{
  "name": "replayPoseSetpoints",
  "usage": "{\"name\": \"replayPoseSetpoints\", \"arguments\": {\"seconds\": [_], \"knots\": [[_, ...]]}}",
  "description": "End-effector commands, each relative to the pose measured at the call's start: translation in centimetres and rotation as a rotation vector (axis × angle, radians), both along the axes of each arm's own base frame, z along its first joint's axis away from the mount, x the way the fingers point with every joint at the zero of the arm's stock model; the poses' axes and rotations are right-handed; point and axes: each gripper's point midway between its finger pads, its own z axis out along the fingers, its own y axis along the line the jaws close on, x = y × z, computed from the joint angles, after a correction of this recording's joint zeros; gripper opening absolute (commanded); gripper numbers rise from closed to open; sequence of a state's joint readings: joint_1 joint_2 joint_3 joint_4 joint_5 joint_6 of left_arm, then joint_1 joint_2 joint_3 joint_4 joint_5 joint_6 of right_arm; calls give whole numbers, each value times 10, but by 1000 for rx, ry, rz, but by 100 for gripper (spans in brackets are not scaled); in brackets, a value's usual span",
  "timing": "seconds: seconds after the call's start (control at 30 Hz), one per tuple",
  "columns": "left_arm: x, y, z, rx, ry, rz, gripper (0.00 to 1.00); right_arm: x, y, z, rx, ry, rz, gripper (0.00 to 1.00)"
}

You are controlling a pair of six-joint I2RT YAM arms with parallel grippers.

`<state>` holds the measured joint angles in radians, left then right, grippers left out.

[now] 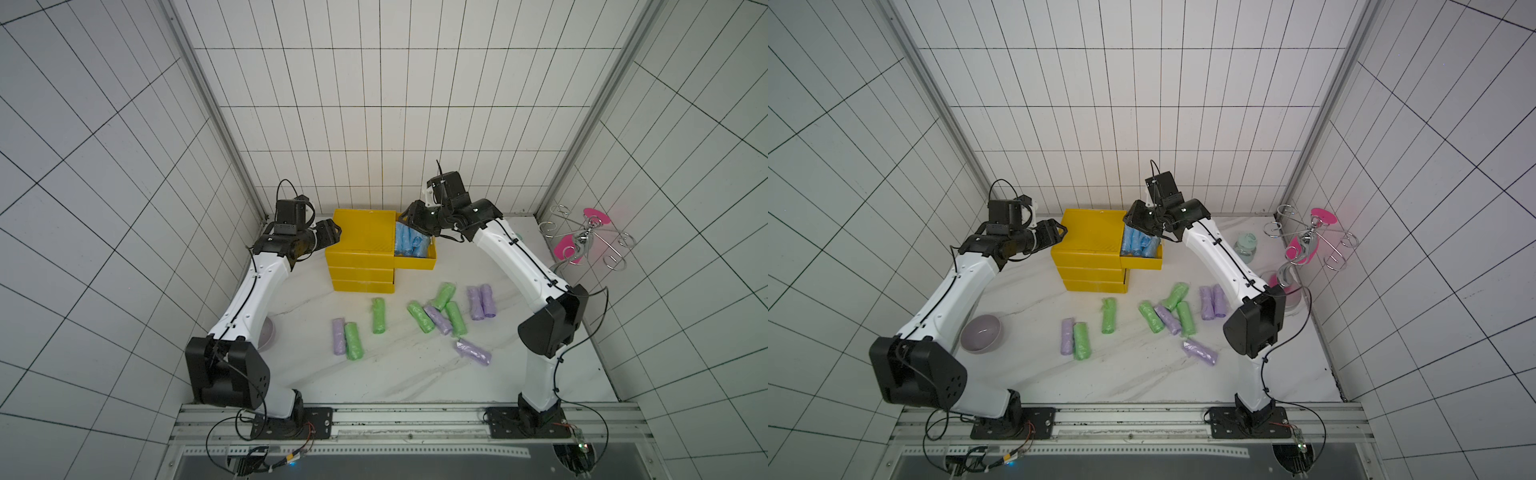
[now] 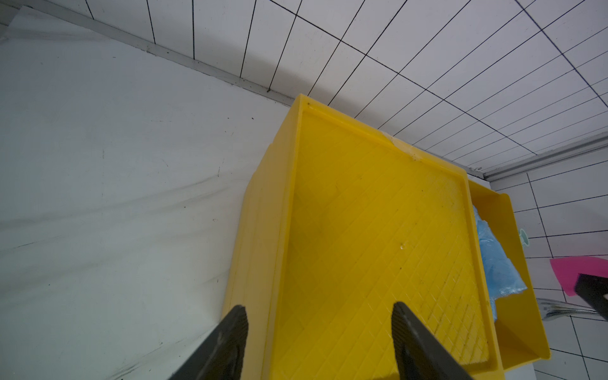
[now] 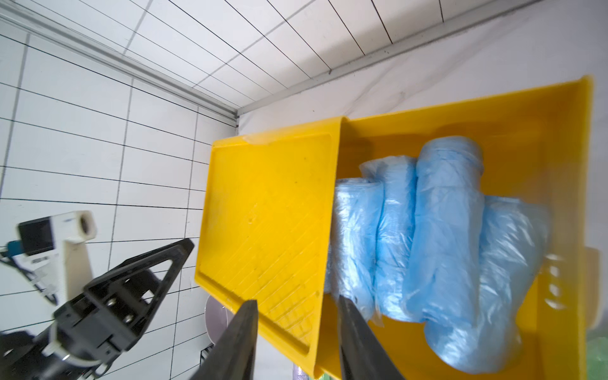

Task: Sort the rolls of trash bags by color and place them into the drawer
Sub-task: Place the roll of trash bags in the drawer, then adjust the roll of trash bags in the drawer.

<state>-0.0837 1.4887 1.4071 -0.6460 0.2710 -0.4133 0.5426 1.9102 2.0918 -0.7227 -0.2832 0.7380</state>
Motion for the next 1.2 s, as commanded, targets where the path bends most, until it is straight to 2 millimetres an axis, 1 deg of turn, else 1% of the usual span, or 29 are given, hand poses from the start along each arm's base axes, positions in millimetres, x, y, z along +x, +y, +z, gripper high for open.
{"name": "replayPoseSetpoints", "arguments": {"seconds": [0.0, 0.03, 0.07, 0.13, 0.3, 0.43, 0.53, 0.57, 0.67, 0.73, 0.8, 0.87, 0.97, 1.03, 1.1, 1.17], "knots": [[7, -2, 7, -17, -28, -5, 69, 0, -14, 14, -37, -49, -8, 34], [7, -2, 7, -18, -28, -7, 69, 2, -16, 11, -39, -42, -6, 27], [6, -2, 8, -20, -29, -5, 69, 6, -17, 3, -45, -27, -4, 22], [6, -3, 8, -21, -31, -8, 69, 11, -21, -12, -65, -1, -6, 18], [5, -3, 9, -21, -29, -11, 69, 19, -27, -58, -120, 81, -15, 14], [5, -3, 7, -20, -26, -13, 69, 17, -29, -85, -146, 123, -19, 13], [5, -3, 6, -19, -25, -15, 69, 12, -33, -101, -164, 158, -20, 13], [5, -3, 5, -18, -22, -15, 69, 15, -31, -99, -152, 143, -18, 13], [5, -3, 4, -19, -19, -13, 69, 12, -32, -103, -154, 148, -16, 13], [5, -3, 4, -19, -18, -13, 69, 11, -31, -101, -150, 143, -8, 13], [5, -3, 3, -21, -16, -11, 69, 10, -31, -90, -140, 118, -3, 13], [5, -3, 2, -19, -14, -13, 69, 9, -31, -73, -125, 80, 4, 14], [5, -3, 1, -20, -9, -11, 69, 6, -33, -41, -100, 14, 9, 15], [5, -3, 1, -20, -8, -10, 69, 3, -38, -19, -94, -33, 4, 17], [5, -3, 1, -20, -9, -10, 69, 0, -46, -5, -96, -64, -9, 18], [5, -3, 2, -21, -12, -11, 69, 0, -56, 0, -113, -78, -21, 19]]}}
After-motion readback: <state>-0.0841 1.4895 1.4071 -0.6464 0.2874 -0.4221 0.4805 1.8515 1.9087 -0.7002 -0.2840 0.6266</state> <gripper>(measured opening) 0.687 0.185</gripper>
